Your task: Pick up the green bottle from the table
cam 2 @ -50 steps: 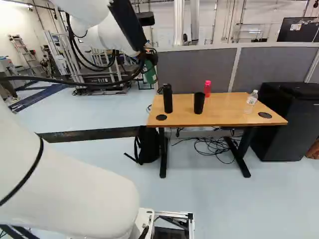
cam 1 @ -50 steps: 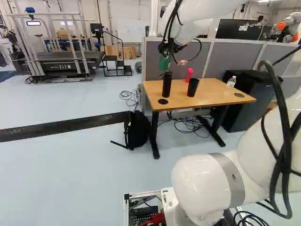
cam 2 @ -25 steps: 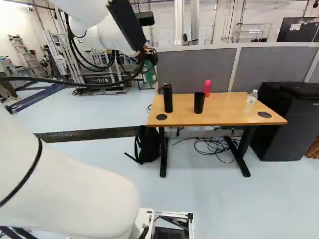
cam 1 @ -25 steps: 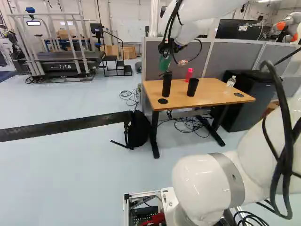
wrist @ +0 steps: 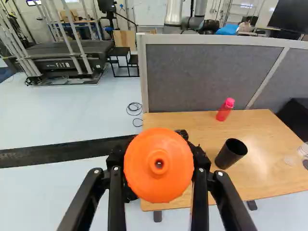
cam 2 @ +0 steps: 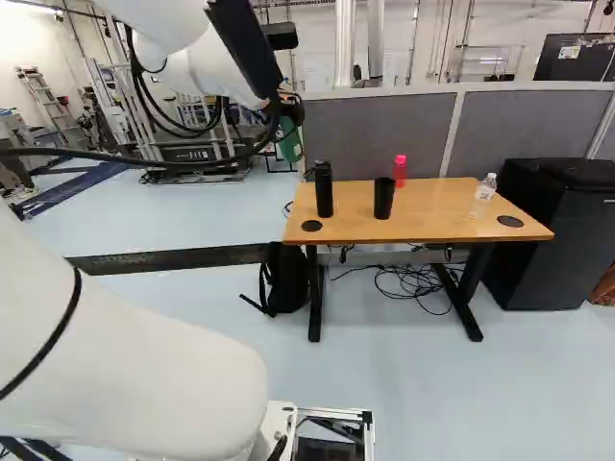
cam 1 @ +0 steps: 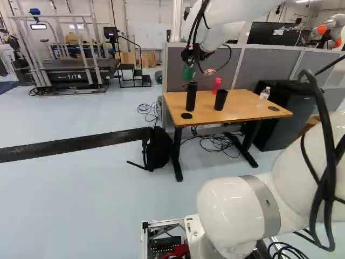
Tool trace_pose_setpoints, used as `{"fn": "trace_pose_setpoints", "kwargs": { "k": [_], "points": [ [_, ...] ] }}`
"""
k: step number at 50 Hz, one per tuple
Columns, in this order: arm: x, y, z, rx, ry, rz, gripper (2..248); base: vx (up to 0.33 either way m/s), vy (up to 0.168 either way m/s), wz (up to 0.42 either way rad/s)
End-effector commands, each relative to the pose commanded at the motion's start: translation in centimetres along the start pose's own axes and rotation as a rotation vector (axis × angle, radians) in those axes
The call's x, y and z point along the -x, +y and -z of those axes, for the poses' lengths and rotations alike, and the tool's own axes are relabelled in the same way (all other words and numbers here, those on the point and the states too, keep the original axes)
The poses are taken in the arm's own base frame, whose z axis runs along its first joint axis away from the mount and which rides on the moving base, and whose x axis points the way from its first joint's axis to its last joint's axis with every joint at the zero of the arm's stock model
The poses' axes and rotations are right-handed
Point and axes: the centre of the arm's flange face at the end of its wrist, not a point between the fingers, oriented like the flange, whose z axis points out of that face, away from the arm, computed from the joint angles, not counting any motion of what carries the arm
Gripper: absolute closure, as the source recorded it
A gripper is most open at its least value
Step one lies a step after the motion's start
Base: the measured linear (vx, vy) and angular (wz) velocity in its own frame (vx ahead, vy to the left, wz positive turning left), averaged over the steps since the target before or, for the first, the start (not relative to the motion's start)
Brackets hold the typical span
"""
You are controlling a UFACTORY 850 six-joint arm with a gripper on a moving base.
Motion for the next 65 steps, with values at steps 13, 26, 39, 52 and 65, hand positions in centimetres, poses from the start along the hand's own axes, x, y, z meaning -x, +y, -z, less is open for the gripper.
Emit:
{"fn": "trace_pose_setpoints", "kwargs": {
  "k": [13,26,39,52,65],
  "points": [
    [0.1,0.0,0.0,0.0,0.0,0.0,227,0.0,0.0,0.0],
    [0.9,0.0,-0.3,0.0,0.001,0.0,227,0.0,0.0,0.0],
    [2.4,0.0,-0.8,-0.001,0.004,0.0,227,0.0,0.0,0.0],
    [4.7,-0.1,-1.3,-0.002,0.008,0.001,227,0.0,0.0,0.0],
    [7.8,-0.2,-1.9,-0.003,0.013,0.001,227,0.0,0.0,0.0]
  ]
}}
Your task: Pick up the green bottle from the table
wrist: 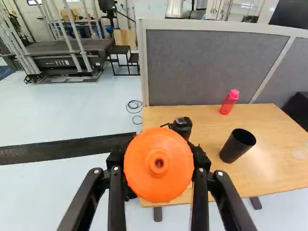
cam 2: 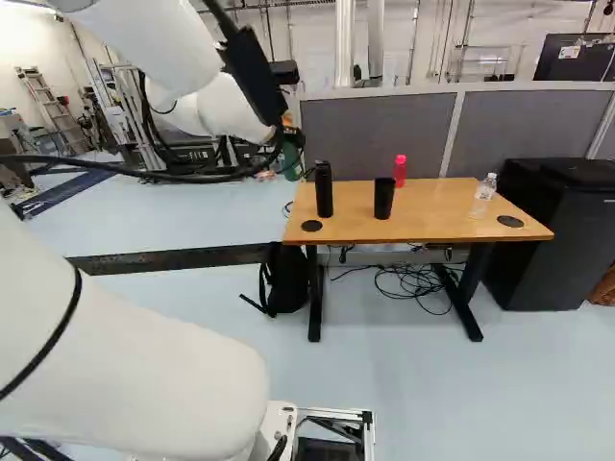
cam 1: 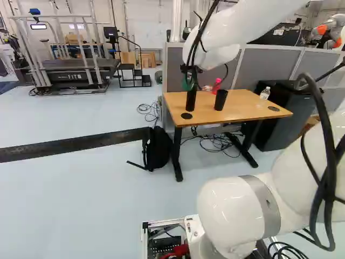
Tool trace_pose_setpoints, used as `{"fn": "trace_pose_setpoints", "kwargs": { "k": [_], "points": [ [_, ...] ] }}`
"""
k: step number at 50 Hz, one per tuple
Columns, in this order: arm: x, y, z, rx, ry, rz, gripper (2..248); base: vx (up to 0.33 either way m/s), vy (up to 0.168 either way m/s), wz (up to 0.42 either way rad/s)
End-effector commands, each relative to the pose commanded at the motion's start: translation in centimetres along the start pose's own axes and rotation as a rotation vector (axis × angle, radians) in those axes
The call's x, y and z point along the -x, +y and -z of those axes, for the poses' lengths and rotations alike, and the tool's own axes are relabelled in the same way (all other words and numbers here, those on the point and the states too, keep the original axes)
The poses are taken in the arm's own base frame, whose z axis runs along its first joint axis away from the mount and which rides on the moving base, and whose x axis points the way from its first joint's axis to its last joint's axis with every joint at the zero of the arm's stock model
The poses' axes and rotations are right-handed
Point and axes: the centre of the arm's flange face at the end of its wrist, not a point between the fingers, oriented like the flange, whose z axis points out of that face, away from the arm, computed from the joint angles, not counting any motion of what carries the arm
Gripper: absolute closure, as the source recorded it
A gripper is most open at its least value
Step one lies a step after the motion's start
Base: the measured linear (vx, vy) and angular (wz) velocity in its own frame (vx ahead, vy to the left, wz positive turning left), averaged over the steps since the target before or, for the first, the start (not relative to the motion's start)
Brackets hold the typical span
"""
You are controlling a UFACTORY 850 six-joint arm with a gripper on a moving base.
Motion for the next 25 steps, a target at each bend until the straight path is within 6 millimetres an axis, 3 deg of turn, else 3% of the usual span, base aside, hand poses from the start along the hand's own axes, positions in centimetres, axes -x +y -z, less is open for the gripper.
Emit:
{"fn": "trace_pose_setpoints", "kwargs": {
  "k": [25],
  "points": [
    [8.3,-0.1,-0.3,-0.004,0.013,0.001,227,0.0,0.0,0.0]
  ]
}}
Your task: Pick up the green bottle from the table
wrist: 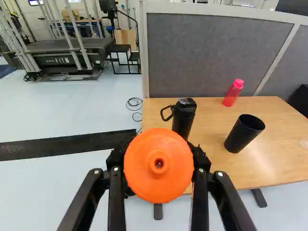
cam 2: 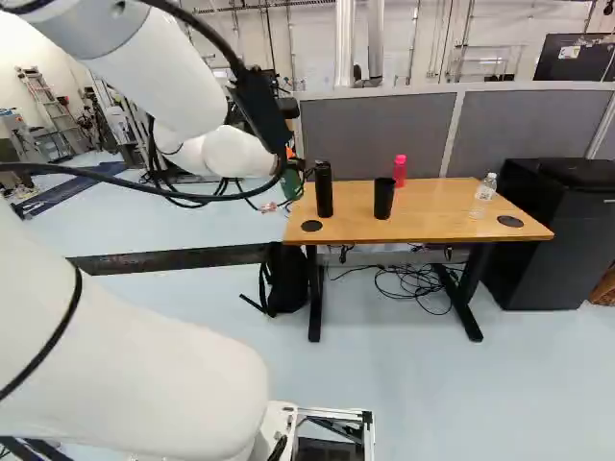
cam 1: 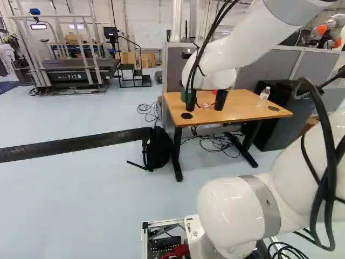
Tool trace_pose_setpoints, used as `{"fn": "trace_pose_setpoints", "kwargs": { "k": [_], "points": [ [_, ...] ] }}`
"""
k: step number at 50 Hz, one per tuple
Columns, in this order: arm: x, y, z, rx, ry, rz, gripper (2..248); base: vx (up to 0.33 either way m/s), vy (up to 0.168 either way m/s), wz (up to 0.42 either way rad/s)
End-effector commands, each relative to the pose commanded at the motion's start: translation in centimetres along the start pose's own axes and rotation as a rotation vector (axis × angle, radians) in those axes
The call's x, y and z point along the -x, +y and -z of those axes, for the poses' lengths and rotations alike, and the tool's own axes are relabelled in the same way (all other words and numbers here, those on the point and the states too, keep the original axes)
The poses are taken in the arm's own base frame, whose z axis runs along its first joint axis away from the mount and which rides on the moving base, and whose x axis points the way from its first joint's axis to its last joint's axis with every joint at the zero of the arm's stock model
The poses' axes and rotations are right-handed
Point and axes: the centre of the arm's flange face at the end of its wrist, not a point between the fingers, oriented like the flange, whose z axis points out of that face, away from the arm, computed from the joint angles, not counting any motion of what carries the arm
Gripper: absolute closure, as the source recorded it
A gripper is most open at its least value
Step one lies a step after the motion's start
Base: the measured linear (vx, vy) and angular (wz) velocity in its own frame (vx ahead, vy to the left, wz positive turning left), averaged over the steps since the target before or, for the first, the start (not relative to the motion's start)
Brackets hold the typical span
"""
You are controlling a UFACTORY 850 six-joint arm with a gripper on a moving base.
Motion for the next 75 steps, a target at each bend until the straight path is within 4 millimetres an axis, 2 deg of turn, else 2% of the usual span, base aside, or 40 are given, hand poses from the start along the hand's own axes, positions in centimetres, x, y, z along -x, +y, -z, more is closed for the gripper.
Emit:
{"fn": "trace_pose_setpoints", "kwargs": {
  "k": [13,34,55,75],
  "points": [
    [5.1,-0.1,0.6,-0.002,0.008,0.001,227,0.0,0.0,0.0],
    [11.5,-0.2,2.4,-0.005,0.019,0.002,227,0.0,0.0,0.0],
    [15.7,-0.2,4.1,-0.007,0.026,0.003,227,0.0,0.0,0.0],
    [17.8,-0.2,5.2,-0.008,0.03,0.003,227,0.0,0.0,0.0]
  ]
}}
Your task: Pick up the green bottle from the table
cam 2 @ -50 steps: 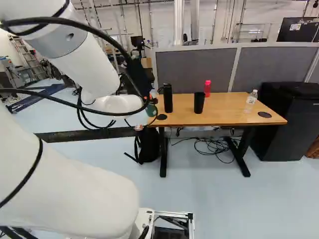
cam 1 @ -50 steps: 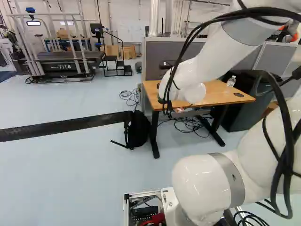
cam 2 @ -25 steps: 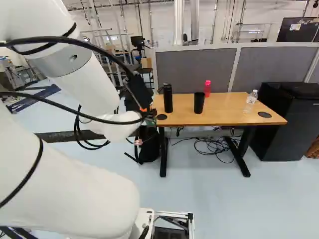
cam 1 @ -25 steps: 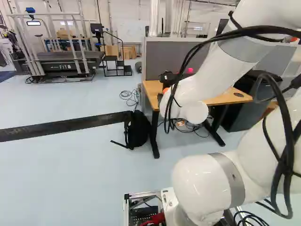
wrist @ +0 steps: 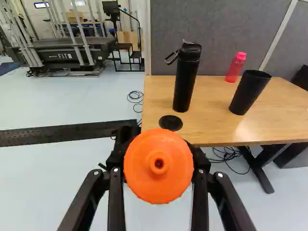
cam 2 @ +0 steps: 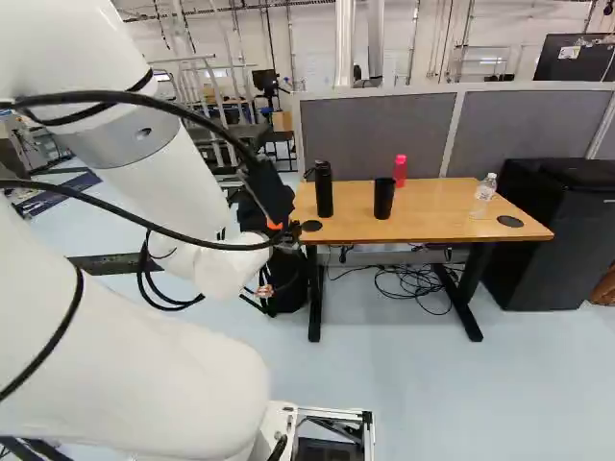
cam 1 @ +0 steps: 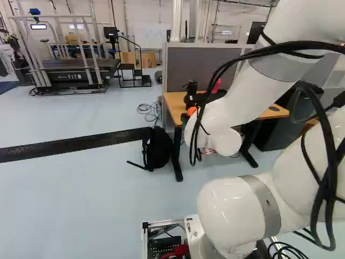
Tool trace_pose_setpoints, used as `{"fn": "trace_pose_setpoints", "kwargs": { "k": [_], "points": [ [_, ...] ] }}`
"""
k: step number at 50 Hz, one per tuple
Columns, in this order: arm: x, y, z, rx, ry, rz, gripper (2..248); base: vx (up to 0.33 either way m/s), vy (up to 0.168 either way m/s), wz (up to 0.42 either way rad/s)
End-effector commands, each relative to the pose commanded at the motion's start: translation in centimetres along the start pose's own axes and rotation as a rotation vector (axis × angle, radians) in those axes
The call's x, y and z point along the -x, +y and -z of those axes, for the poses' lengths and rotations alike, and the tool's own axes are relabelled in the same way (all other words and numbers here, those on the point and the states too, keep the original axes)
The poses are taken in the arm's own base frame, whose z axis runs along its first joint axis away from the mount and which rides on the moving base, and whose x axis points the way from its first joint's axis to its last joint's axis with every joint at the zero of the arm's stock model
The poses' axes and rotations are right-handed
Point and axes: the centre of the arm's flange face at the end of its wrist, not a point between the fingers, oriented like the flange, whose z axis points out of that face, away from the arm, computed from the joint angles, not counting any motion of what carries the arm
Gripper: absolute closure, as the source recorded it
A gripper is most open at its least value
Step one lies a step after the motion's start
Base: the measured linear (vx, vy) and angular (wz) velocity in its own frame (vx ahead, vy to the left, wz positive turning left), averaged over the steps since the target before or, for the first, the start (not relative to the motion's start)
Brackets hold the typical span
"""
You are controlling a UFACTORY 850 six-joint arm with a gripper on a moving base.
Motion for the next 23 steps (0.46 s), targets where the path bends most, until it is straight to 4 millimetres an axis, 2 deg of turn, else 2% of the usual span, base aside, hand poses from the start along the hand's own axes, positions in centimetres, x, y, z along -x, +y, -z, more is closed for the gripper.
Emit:
{"fn": "trace_pose_setpoints", "kwargs": {
  "k": [23],
  "points": [
    [0.52,-0.01,0.31,0.0,0.001,0.0,227,0.0,0.0,0.0]
  ]
}}
